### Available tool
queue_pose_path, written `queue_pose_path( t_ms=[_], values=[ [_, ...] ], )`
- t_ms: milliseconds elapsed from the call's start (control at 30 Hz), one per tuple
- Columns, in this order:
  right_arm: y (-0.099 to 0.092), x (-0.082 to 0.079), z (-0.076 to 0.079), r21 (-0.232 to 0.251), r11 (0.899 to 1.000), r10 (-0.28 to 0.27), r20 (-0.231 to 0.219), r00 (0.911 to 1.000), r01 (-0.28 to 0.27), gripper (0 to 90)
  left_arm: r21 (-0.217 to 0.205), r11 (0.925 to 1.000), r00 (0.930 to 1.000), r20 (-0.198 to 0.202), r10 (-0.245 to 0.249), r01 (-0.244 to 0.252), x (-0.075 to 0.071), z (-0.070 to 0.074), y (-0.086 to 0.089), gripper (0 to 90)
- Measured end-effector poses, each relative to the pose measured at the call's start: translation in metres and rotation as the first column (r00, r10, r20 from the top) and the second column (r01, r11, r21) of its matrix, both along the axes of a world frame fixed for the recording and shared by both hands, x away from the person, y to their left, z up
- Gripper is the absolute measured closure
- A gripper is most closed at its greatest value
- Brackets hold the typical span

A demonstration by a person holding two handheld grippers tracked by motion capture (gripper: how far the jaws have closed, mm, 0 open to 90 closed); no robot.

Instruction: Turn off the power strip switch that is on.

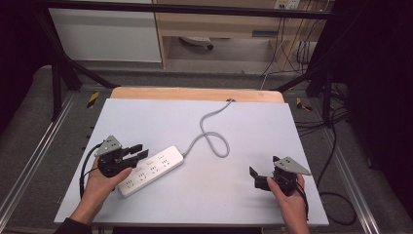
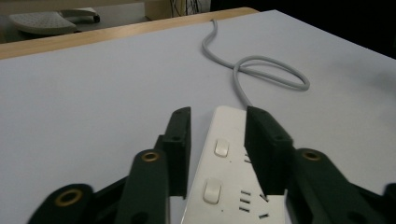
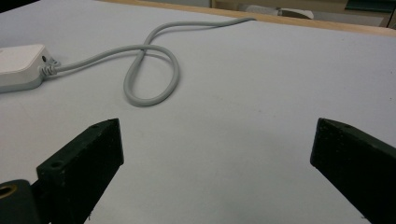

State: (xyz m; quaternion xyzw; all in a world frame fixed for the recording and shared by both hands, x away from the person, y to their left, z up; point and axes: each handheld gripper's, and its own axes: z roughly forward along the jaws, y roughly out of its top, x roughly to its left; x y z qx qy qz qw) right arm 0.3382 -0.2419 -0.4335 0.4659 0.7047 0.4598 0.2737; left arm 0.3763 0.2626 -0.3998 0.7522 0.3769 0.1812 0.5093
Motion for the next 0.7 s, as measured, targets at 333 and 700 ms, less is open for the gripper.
queue_pose_path(
  t_ms=[333,700],
  values=[
    [0.000,0.000,0.000,-0.001,1.000,0.000,0.000,1.0000,0.000,3.0,-0.050,0.9985,0.9995,0.022,0.023,-0.022,-0.004,0.007,0.000,24.8],
    [0.000,0.000,0.000,0.000,1.000,-0.001,0.000,1.0000,0.001,2.9,-0.104,0.9945,0.9985,0.054,-0.010,0.015,-0.010,0.014,0.001,9.0]
  ],
)
